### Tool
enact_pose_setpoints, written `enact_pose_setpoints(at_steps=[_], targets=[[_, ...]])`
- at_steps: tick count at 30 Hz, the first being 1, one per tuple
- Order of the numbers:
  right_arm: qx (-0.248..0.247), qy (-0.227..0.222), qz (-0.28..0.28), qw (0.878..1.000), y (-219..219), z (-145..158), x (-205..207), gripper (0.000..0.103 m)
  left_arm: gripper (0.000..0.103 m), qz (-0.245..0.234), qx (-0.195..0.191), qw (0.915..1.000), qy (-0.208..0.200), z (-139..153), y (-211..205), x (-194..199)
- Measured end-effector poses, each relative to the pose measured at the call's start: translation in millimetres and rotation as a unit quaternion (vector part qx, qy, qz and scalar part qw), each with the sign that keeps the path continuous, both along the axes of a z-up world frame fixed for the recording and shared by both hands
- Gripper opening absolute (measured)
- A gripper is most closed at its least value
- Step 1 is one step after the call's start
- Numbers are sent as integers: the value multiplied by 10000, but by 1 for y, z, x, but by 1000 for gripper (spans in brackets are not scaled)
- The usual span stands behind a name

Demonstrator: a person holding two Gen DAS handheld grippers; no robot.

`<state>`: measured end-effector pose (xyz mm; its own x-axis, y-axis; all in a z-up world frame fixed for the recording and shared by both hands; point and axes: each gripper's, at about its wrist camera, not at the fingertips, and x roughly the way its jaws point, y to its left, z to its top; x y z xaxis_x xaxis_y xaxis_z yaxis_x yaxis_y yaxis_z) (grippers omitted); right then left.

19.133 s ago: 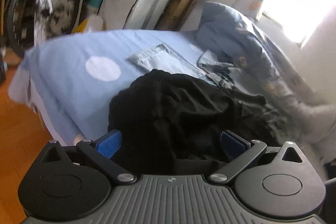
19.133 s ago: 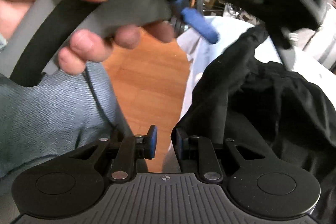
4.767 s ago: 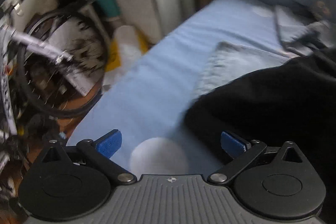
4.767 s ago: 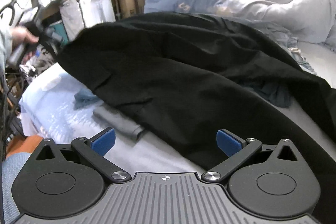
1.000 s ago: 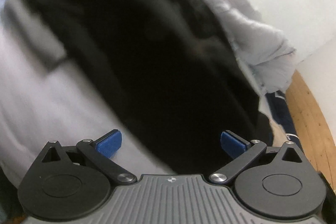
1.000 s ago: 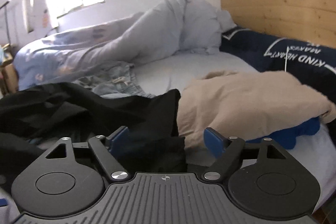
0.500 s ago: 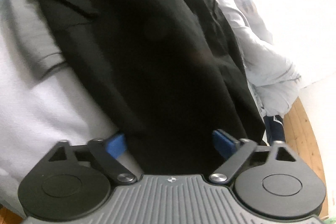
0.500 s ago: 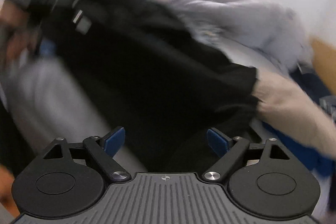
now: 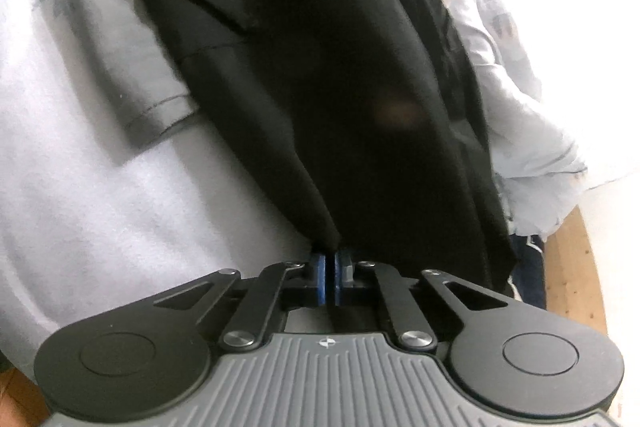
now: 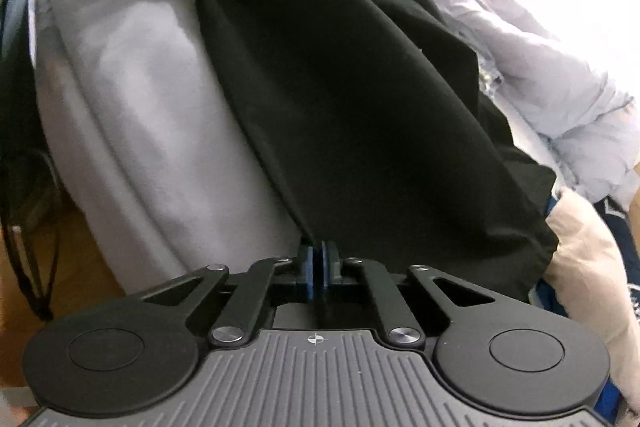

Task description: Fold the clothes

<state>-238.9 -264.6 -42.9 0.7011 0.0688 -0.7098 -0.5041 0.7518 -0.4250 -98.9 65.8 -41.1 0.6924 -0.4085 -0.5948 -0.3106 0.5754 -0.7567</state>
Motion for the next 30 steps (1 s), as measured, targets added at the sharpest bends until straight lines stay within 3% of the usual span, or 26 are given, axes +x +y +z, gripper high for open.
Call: enact_pose_setpoints(at_steps=[9, 14, 16, 17, 18, 19, 21, 23, 24, 26, 30], targets=[[450, 778, 609, 9941, 11, 26, -33, 2, 6, -51, -117, 9994, -317, 28, 18, -28], [514, 1170, 668, 9895, 19, 27, -42, 7, 7, -71, 122, 9999, -68, 31, 18, -40], [688, 1161, 561, 9893, 15, 34, -44, 31, 21, -66, 288, 9994, 165, 29, 19, -38], [779, 1117, 484, 9895, 14, 39, -45, 60, 25, -55, 381, 9988, 300, 28, 20, -38], [910, 1023, 425, 9897, 11, 46, -44, 78, 42, -20, 462, 9981, 404, 27, 22, -39], [1056, 912, 372, 9895, 7, 54, -43, 81, 65, 69, 508, 9975, 477, 26, 25, -41], [1354, 726, 195, 9879, -3, 71, -37, 83, 87, 184, 513, 9978, 367, 31, 27, -47], [1748, 552, -167, 9829, -22, 86, -21, 86, 88, 215, 630, 9977, 135, 41, 27, -51], [1931, 474, -369, 9793, -33, 91, -11, 94, 92, 205, 692, 9974, -64, 48, 25, -53], [2164, 277, -751, 9730, -52, 100, 10, 99, 103, 243, 854, 9951, -434, 62, 19, -52], [1687, -464, -1111, 9783, -69, 102, 51, 102, 103, 199, 1088, 9871, -1159, 84, -4, -28]])
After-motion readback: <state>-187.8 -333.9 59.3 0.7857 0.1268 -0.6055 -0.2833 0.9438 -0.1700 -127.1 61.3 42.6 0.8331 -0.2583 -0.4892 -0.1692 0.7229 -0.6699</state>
